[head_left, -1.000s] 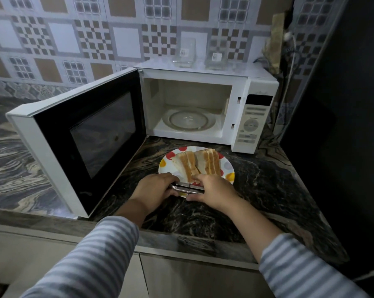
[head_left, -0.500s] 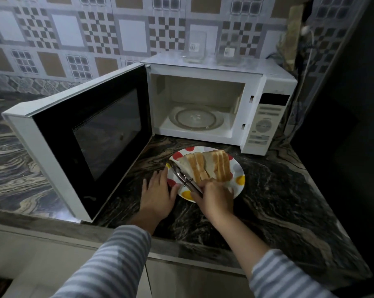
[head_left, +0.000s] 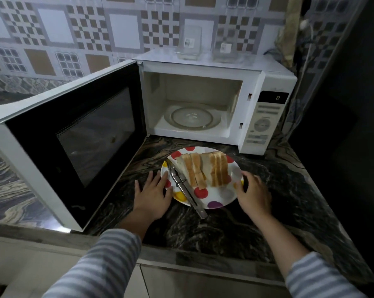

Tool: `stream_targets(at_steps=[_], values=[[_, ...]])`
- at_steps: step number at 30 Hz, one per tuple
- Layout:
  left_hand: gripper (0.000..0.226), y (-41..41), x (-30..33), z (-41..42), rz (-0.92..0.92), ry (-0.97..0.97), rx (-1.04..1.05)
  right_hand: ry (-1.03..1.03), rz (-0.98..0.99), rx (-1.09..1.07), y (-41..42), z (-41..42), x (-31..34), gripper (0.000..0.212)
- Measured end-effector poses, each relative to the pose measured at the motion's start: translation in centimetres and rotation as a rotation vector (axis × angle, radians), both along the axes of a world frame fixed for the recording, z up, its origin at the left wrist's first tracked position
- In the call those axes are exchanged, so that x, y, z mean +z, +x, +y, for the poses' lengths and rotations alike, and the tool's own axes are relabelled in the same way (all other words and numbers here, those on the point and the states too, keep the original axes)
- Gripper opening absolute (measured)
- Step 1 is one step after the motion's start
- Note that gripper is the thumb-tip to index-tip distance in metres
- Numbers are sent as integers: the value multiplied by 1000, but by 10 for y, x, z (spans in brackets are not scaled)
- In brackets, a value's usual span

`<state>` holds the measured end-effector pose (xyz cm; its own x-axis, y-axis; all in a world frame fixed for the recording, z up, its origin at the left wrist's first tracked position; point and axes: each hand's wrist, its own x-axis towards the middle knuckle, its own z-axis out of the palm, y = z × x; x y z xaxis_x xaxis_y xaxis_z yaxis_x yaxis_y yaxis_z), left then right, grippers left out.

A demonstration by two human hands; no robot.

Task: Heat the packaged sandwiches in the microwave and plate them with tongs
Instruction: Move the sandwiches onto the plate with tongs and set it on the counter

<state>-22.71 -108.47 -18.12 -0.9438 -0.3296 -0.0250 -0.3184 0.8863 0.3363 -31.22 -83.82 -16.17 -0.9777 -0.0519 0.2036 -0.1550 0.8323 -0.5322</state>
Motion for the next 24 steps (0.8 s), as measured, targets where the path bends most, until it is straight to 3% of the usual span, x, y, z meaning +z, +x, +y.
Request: stream_targets(at_steps=[6,13,16,19,24], values=[[53,-21,2,-16,-9,40,-37,221,-259,30,-18,4,-6,56],[73,-26,0,-16,-9,-9,-45,402,-258,45,-19,-4,-20,60],[84,-29,0,-16,-19,-23,-53,416,-267,60,-22,-3,-21,56],[79,-29,-1,-16,-20,-24,-54,385,-262,61,-24,-3,-22,55],[71,-26,4,-11,0,215,-10,169,-301,95,-22,5,-22,53]])
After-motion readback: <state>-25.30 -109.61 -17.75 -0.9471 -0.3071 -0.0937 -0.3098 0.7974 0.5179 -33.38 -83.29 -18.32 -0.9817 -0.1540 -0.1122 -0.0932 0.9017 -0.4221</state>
